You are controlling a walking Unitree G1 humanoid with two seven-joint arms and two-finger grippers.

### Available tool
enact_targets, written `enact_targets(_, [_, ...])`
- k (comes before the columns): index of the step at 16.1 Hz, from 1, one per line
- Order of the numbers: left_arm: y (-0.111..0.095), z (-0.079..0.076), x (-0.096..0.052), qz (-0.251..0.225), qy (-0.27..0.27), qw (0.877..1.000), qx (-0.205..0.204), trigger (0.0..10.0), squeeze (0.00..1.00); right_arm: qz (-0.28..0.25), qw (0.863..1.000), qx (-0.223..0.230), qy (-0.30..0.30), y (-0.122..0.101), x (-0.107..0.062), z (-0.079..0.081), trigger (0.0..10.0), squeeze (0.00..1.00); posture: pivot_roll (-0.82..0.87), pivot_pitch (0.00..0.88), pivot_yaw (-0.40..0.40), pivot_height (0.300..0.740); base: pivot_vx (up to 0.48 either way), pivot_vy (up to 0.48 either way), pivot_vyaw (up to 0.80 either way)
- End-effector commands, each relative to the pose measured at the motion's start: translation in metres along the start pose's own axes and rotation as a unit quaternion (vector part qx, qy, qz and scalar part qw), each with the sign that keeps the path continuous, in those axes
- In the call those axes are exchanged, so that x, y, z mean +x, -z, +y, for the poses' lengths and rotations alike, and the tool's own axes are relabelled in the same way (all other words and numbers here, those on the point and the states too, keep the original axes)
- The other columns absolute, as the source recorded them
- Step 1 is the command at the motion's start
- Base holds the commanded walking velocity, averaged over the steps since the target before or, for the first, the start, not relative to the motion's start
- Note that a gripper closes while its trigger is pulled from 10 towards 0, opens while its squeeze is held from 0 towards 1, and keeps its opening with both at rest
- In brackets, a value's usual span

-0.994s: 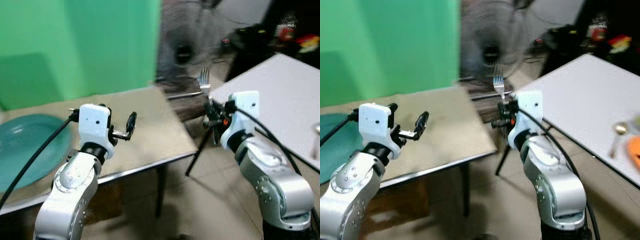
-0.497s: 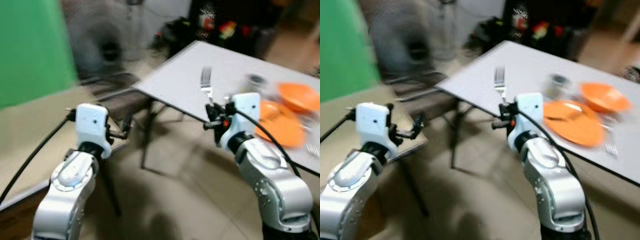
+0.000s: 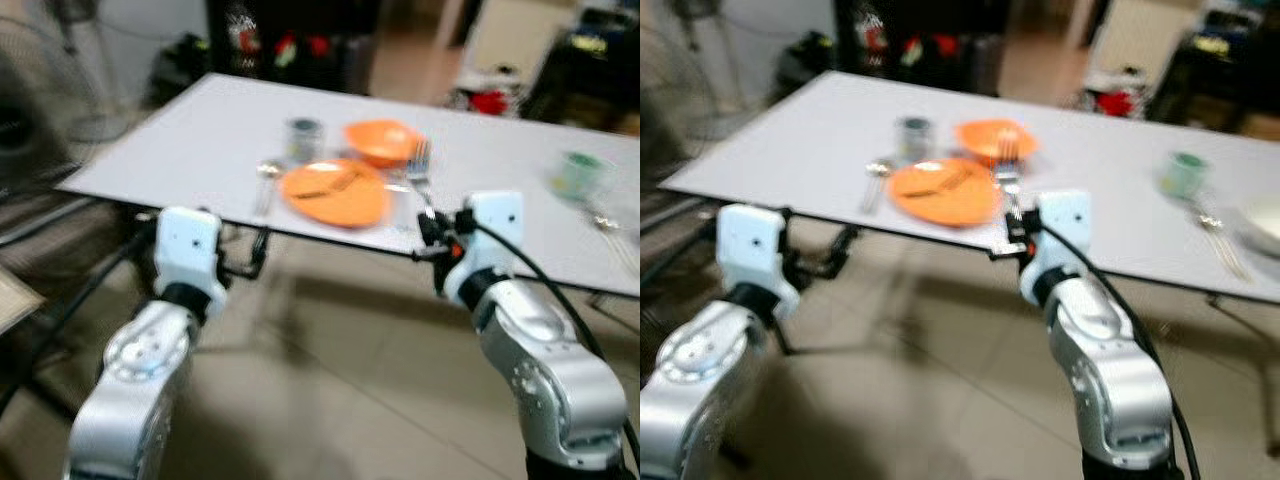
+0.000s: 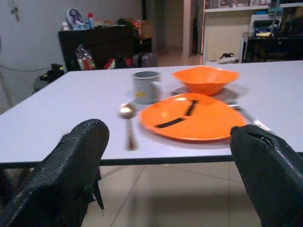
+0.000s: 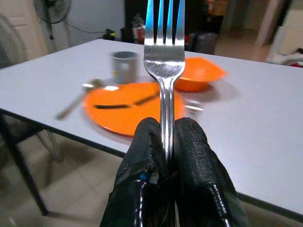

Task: Setting the table

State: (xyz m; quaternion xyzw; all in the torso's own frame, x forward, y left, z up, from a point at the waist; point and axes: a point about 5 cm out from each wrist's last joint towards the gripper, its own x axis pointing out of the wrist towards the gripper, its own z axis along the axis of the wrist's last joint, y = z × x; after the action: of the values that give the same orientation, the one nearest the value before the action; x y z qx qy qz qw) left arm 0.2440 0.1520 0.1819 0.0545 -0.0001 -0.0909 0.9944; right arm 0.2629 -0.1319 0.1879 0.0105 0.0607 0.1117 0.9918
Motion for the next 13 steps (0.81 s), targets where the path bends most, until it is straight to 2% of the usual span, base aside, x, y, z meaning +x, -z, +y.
enact_targets(1, [-0.0010, -0.0074, 0.0009, 0.001, 0.019, 1.000, -0.016, 10.0, 0.00, -0.007, 1.000, -0.006, 0.017, -0.0034, -0.0009, -0.0076, 10.0, 0.00, -0.14, 0.008, -0.013, 0.740, 0.000, 0.000, -0.80])
enact_targets(2, [-0.0011, -0.0073, 0.0012, 0.001, 0.018, 1.000, -0.015, 10.0, 0.00, -0.010, 1.000, -0.006, 0.017, -0.0043, -0.0004, -0.0081, 10.0, 0.00, -0.14, 0.008, -0.013, 0.740, 0.000, 0.000, -0.80])
enact_targets(11, [-0.0030, -0.0025, 0.0045, -0.009, 0.008, 0.999, -0.041, 10.0, 0.00, -0.020, 1.000, -0.013, -0.003, -0.0089, 0.0054, -0.0069, 10.0, 0.00, -0.13, 0.000, -0.024, 0.740, 0.028, 0.000, 0.00])
enact_targets(13, [-0.0010, -0.0009, 0.0024, -0.004, 0.005, 0.999, -0.041, 10.0, 0.00, -0.009, 1.000, -0.011, -0.005, -0.0056, 0.0073, -0.0063, 10.0, 0.00, -0.12, 0.000, -0.026, 0.740, 0.261, 0.000, -0.80])
